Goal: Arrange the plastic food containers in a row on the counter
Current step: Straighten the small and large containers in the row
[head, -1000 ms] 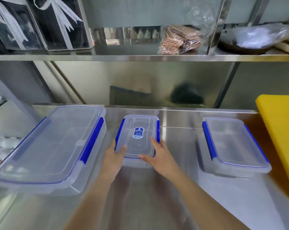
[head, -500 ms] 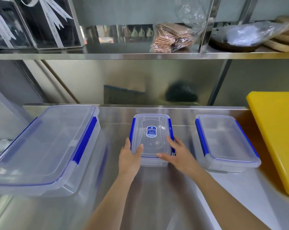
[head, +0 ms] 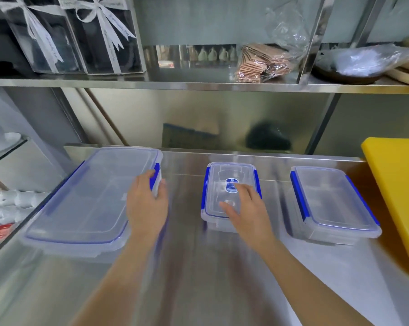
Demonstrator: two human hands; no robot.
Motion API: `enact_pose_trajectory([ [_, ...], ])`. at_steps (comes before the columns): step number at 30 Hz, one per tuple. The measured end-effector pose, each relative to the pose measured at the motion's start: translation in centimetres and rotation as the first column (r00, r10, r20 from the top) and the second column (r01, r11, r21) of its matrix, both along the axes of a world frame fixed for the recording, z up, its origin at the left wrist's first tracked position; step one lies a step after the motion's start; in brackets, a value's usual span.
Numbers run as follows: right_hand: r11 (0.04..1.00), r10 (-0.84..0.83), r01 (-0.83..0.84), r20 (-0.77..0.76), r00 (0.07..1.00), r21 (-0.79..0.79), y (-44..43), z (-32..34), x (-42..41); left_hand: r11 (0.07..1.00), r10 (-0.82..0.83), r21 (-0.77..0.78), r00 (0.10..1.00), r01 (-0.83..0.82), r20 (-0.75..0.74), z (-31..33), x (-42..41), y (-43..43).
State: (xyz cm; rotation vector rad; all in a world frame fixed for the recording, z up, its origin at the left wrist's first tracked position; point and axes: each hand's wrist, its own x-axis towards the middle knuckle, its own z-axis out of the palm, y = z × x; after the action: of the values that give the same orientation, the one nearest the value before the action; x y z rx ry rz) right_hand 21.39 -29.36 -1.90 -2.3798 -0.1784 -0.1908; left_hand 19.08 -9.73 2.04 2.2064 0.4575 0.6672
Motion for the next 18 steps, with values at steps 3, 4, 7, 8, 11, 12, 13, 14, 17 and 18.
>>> enact_pose_trajectory([
  [3, 0.987, 0.156, -0.151, -0.088, 0.984, 0.061, 5.3, 0.7, -1.3, 0.973, 0.212, 0.092, 0.977, -0.210, -0.015, 0.8, -0.5, 7.2],
  [4, 0.975, 0.210, -0.196, -0.145, 0.967, 0.105, 7.0, 0.9, -1.7, 0.954, 0.282, 0.120, 0.958, -0.274, -0.057, 0.7, -0.9, 9.6],
  [7, 0.915, 0.340, -0.235, -0.315, 0.886, 0.328, 11.8, 1.3, -2.7, 0.908, 0.416, 0.148, 0.879, -0.391, -0.233, -0.2, -2.6, 15.8],
  [8, 0.891, 0.359, -0.204, -0.355, 0.863, 0.406, 13.3, 1.2, -2.8, 0.904, 0.427, 0.118, 0.855, -0.411, -0.292, -0.6, -3.3, 17.3],
  [11, 0.868, 0.348, -0.126, -0.407, 0.844, 0.480, 17.4, 0.6, -3.1, 0.929, 0.309, -0.081, 0.878, -0.360, -0.365, -1.6, -4.5, 20.0],
  [12, 0.864, 0.342, -0.108, -0.418, 0.841, 0.491, 18.5, 0.3, -3.0, 0.939, 0.257, -0.129, 0.900, -0.318, -0.353, -2.0, -4.7, 20.4],
  [13, 0.857, 0.341, -0.090, -0.428, 0.837, 0.507, 19.2, 0.0, -3.0, 0.946, 0.223, -0.149, 0.915, -0.286, -0.337, -2.3, -4.8, 20.7],
  [14, 0.847, 0.341, -0.069, -0.440, 0.831, 0.527, 19.7, -0.2, -2.8, 0.950, 0.210, -0.154, 0.920, -0.272, -0.330, -2.4, -4.8, 20.9],
  [17, 0.792, 0.371, 0.006, -0.489, 0.790, 0.611, 19.7, -0.2, -2.7, 0.952, 0.203, -0.153, 0.920, -0.266, -0.336, -2.6, -4.8, 20.9],
  [18, 0.780, 0.374, 0.022, -0.494, 0.785, 0.626, 19.4, -0.2, -2.6, 0.953, 0.203, -0.153, 0.925, -0.262, -0.321, -2.7, -4.8, 20.7],
])
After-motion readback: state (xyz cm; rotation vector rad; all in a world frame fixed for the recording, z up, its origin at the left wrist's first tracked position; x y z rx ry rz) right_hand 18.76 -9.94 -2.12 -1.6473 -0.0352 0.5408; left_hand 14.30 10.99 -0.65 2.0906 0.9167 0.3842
